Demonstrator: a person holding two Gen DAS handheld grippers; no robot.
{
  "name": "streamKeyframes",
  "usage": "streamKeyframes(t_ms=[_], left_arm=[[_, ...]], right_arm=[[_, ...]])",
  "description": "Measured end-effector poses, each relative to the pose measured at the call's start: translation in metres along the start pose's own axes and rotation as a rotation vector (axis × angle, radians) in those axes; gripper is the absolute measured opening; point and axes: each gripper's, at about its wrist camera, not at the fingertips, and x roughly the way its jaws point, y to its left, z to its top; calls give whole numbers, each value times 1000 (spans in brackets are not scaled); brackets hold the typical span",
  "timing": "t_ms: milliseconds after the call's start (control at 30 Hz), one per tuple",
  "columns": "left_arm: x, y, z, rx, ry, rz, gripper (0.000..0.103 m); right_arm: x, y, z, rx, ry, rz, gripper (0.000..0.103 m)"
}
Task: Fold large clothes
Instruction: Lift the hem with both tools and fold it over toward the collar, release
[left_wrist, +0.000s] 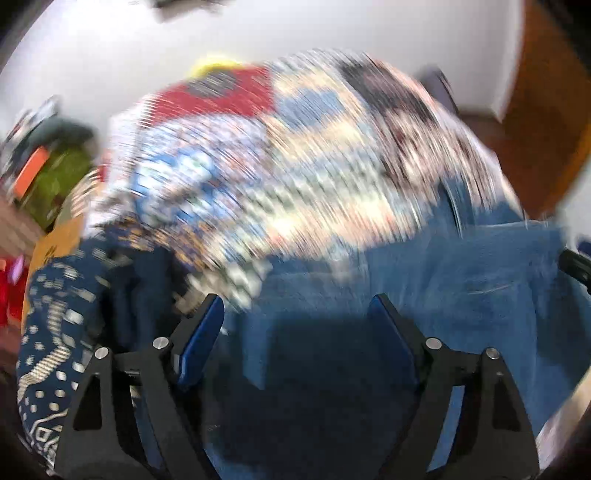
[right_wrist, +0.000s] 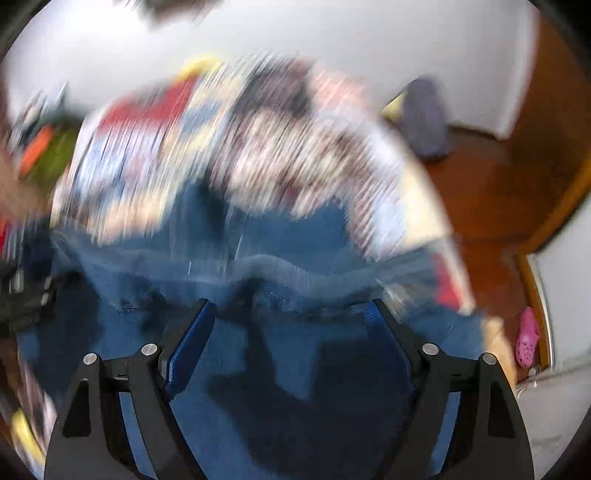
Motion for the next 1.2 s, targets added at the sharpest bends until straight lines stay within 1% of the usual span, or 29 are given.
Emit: streamKeyframes(t_ms=[33, 67, 133, 200, 267, 333, 433, 533, 633, 700, 833, 867, 933, 967, 1033, 1100, 1200], left_arm=[[-6, 4, 4, -12, -21, -8, 82], [-18, 9, 9, -20, -52, -29, 82], [-35, 14, 6, -25, -82, -56, 82], [-43, 14, 1, -7, -89, -79, 82], [-49, 8, -11, 29, -84, -88, 82], [-54, -1, -28, 87, -72, -93, 82], [-57, -17, -55, 145, -60, -106, 82], [-59, -28, -77, 160, -36, -150, 82], [-55, -35, -93, 142, -2, -200, 82], [-47, -39, -102, 137, 21, -212, 82], [-27, -40, -117, 121, 69, -195, 82], [-26, -39, -121, 125, 52, -171, 82], [-30, -38, -132, 150, 6, -82, 84], [-32, -36, -136, 149, -9, -58, 84], [-35, -25, -143, 123, -21, -62, 85], [-38, -13, -149, 96, -25, -70, 85], [-46, -1, -154, 73, -22, -99, 85]], right_arm=[[-8, -2, 6, 27, -33, -1, 82], [-16, -4, 11, 45, -58, 25, 82], [-27, -2, 12, 41, -63, 77, 82], [-34, 4, 5, -4, -63, 79, 82], [-40, 9, -11, -51, -59, 73, 82], [-38, 15, -25, -95, -47, 77, 82], [-30, 28, -49, -145, -13, 107, 82], [-23, 40, -66, -177, 7, 129, 82], [-20, 50, -80, -208, 26, 156, 82], [-17, 55, -89, -224, 40, 162, 82], [-6, 56, -103, -267, 74, 130, 82], [-4, 53, -106, -273, 79, 114, 83], [-8, 40, -110, -239, 57, 135, 83], [-12, 32, -113, -207, 41, 113, 83], [-20, 16, -116, -171, 11, 41, 83], [-26, -6, -118, -138, -1, -10, 83], [-33, -34, -120, -80, 3, -38, 83]])
